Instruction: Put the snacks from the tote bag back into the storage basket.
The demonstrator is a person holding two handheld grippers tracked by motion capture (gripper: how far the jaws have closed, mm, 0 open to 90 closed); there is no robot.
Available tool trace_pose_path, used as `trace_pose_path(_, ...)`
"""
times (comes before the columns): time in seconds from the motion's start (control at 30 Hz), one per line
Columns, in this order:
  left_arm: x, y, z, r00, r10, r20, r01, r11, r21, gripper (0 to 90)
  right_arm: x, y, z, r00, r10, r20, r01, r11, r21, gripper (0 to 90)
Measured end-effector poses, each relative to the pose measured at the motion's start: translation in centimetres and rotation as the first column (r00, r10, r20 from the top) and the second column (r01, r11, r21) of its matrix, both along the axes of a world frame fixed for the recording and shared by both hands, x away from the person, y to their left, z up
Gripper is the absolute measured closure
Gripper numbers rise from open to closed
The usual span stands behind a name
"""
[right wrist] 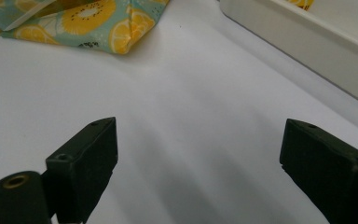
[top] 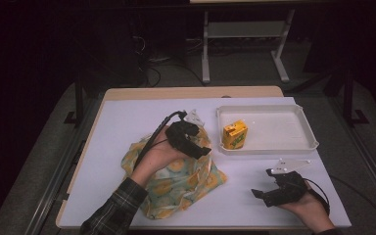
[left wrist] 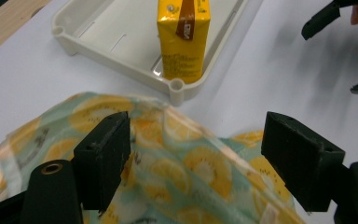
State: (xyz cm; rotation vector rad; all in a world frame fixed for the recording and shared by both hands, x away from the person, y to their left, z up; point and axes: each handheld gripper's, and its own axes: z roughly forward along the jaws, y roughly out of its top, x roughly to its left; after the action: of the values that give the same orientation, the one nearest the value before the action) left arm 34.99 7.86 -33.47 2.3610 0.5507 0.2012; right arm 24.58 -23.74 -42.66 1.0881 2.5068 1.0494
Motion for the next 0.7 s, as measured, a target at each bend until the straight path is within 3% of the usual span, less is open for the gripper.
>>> trace_pose_path(0.47, -2.8, 5.8, -1.0, 0.9991, 0.032, 0.028, -0.031, 0.9985, -0.044, 23.4, 0.5, 0.0, 0.2, 0.9998, -0.015, 0.009, 0.014, 0.9998, 0.011, 10.9)
trace_pose_path(0.6, -3.4, 7.3, -1.5, 0.9988, 0.043, 0.024, -0.042, 0.9987, -0.030, 23.2, 0.6, -0.2, 0.3, 0.9997, -0.020, 0.012, 0.020, 0.9997, 0.013, 11.9)
trace_pose_path(0.7, -4.1, 8.6, -1.7, 0.9976, 0.061, 0.032, -0.060, 0.9973, -0.043, 23.2, 0.6, -0.2, 0.4, 0.9995, -0.028, 0.010, 0.028, 0.9994, 0.021, 13.8)
